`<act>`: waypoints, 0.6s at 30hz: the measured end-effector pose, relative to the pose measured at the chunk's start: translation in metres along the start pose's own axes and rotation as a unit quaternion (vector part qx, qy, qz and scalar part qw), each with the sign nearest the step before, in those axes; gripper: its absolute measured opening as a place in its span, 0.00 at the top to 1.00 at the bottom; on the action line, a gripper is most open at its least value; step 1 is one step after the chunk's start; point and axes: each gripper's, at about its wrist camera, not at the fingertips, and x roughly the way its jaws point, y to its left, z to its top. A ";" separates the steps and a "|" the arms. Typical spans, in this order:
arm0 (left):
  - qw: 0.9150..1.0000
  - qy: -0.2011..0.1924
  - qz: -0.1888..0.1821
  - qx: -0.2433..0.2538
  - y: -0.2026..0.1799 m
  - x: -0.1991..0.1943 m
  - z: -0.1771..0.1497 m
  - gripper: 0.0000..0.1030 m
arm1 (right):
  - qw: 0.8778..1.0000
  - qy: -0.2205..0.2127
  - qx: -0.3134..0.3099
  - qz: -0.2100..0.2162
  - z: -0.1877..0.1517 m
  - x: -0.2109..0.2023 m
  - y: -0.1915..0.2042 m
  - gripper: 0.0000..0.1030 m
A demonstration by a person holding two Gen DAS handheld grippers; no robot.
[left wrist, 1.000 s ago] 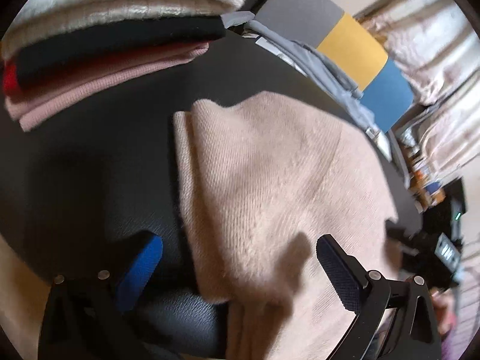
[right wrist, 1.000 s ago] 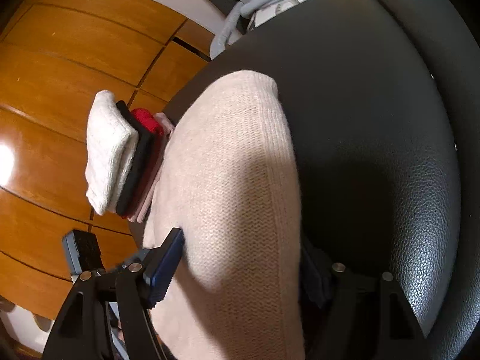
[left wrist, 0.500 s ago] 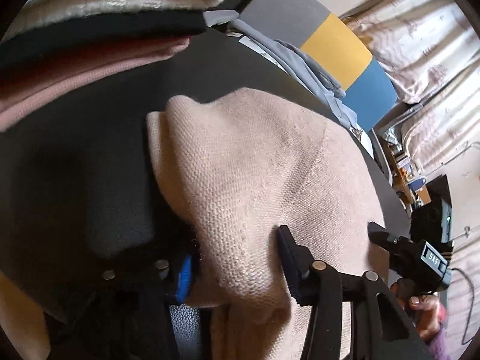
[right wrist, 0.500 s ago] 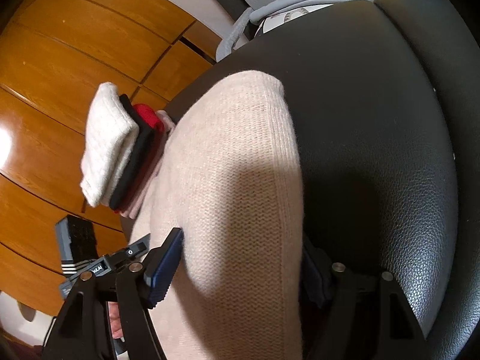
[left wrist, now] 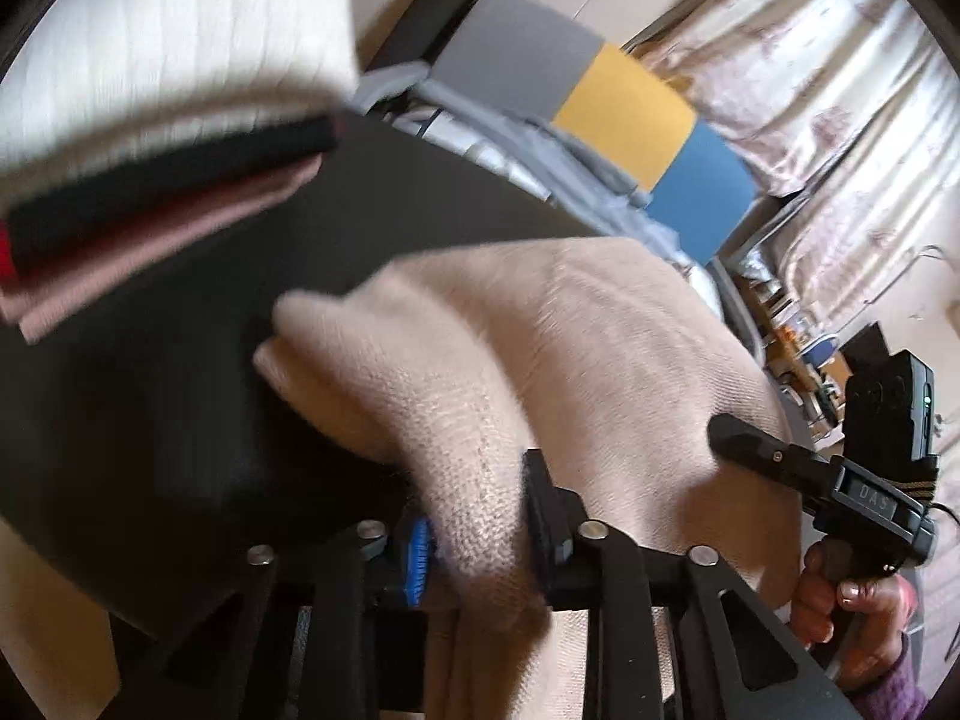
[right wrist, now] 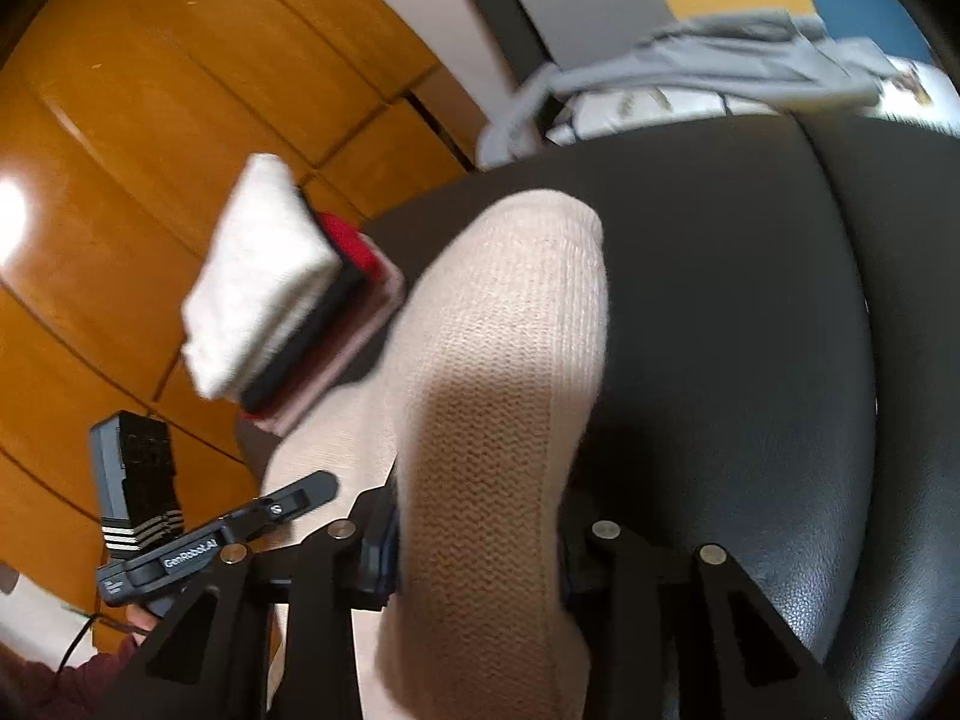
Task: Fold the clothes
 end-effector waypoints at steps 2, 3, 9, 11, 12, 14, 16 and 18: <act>1.000 -0.023 -0.006 0.019 -0.010 -0.018 0.010 0.86 | 1.000 -0.011 -0.027 0.006 0.009 -0.010 0.020 0.65; 0.999 -0.035 -0.011 0.027 -0.015 -0.026 0.014 0.89 | 0.999 -0.016 -0.043 0.011 0.015 -0.013 0.031 0.65; 0.990 -0.112 -0.005 0.090 -0.037 -0.083 0.062 0.89 | 0.992 -0.035 -0.117 0.040 0.052 -0.018 0.094 0.66; 0.990 -0.108 0.025 0.085 -0.025 -0.080 0.069 0.89 | 0.989 -0.031 -0.139 0.026 0.064 -0.008 0.110 0.66; 0.991 -0.106 0.037 0.075 -0.017 -0.078 0.069 0.89 | 0.990 -0.031 -0.136 0.023 0.068 -0.001 0.109 0.66; 0.993 -0.097 0.062 0.041 0.006 -0.069 0.064 0.85 | 0.994 -0.024 -0.109 0.022 0.072 0.011 0.094 0.66; 0.995 -0.066 0.074 -0.011 0.035 -0.051 0.053 0.82 | 0.997 -0.020 -0.071 0.003 0.073 0.020 0.064 0.67; 0.995 -0.029 0.080 -0.054 0.057 -0.029 0.039 0.81 | 1.000 -0.018 -0.019 -0.013 0.073 0.024 0.026 0.67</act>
